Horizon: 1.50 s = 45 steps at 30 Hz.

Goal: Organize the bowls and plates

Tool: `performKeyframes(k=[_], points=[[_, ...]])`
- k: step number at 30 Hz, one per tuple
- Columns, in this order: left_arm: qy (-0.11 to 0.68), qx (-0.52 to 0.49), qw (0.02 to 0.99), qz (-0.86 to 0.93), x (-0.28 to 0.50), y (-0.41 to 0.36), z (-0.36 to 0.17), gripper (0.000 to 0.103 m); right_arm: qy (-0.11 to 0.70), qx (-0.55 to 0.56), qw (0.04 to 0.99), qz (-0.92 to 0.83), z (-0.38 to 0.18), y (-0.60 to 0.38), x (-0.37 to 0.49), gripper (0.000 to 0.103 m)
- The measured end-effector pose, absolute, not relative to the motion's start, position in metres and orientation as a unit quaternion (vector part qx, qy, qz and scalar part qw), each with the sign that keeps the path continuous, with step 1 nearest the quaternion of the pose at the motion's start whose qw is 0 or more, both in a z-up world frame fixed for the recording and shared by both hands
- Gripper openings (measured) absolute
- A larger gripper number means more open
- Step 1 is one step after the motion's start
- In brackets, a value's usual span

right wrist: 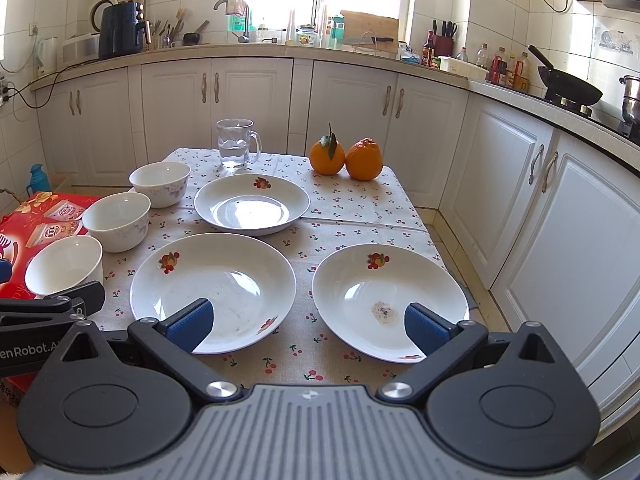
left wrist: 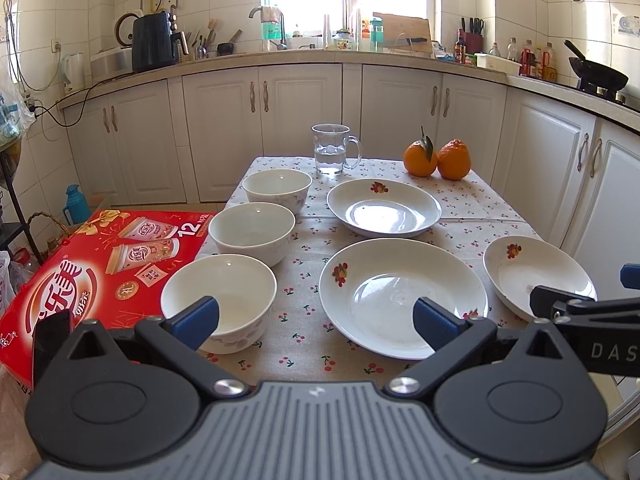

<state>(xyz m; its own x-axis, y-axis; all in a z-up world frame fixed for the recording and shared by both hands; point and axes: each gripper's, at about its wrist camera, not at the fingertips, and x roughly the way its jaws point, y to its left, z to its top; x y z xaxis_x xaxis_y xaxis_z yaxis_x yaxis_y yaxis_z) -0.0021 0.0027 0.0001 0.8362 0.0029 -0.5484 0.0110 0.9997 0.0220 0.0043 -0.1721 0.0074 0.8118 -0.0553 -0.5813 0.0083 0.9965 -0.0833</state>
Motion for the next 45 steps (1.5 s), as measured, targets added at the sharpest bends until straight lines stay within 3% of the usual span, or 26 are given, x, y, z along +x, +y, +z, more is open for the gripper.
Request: performKeyframes(k=[34, 45], points=[[0.292, 0.045, 0.951, -0.095, 0.044, -0.022, 0.016, 0.102, 0.267, -0.063, 0.961, 0.032, 0.013, -0.209, 0.015, 0.103], [0.317, 0.056, 0.934, -0.156, 0.091, -0.05, 0.004, 0.102, 0.316, -0.074, 0.945, 0.035, -0.034, -0.268, 0.033, 0.103]])
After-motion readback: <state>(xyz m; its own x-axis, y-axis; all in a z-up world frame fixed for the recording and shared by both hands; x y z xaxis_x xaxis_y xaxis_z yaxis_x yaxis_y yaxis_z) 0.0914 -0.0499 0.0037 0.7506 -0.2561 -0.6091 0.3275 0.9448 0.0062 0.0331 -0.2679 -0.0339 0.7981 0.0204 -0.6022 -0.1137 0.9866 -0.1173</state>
